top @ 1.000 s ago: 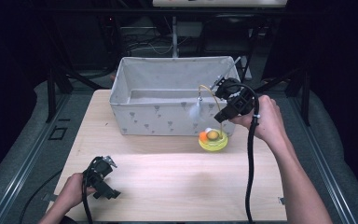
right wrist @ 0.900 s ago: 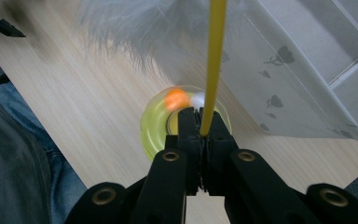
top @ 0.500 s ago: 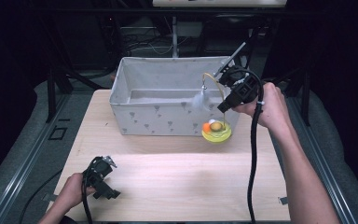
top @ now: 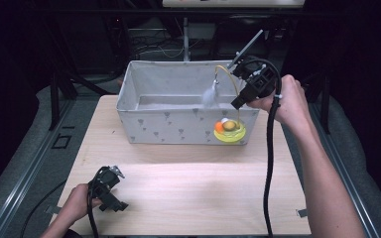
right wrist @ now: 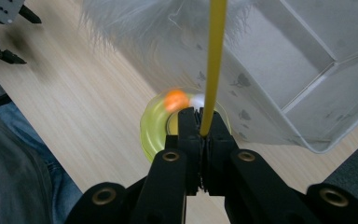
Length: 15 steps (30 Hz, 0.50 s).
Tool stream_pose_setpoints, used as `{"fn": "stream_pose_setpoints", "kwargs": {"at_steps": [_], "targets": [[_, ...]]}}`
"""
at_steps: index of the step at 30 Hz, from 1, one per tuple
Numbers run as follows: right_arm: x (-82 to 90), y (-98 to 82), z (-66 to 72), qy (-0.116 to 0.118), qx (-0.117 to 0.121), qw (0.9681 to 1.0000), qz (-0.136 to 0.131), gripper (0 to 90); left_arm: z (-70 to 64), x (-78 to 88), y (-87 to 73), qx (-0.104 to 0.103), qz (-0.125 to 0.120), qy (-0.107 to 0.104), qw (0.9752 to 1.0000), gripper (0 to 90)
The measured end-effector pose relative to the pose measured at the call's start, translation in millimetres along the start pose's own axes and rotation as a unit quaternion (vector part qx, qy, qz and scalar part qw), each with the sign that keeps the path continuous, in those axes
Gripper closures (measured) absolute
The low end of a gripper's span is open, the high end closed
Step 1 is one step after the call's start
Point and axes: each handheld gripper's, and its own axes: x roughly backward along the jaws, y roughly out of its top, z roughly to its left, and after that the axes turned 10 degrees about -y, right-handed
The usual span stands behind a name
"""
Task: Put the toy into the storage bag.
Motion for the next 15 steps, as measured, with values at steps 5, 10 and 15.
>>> {"fn": "stream_pose_setpoints", "kwargs": {"at_steps": [5, 10, 15], "targets": [[5.5, 4.5, -5.5, -0.006, -0.011, 0.9999, -0.005, 88.2, 0.4, 0.0, -0.3, 0.001, 0.001, 0.000, 1.0000, 0.1], [8.3, 8.2, -11.5, -0.006, -0.019, 0.9998, -0.007, 88.2, 0.0, -0.4, 0.4, 0.000, 0.002, -0.003, 1.0000, 0.1], [8.2, 13.7, -19.9, -0.008, -0.030, 0.9995, -0.006, 88.2, 0.4, 0.2, -0.3, 0.000, 0.001, -0.002, 1.0000, 0.1]]}}
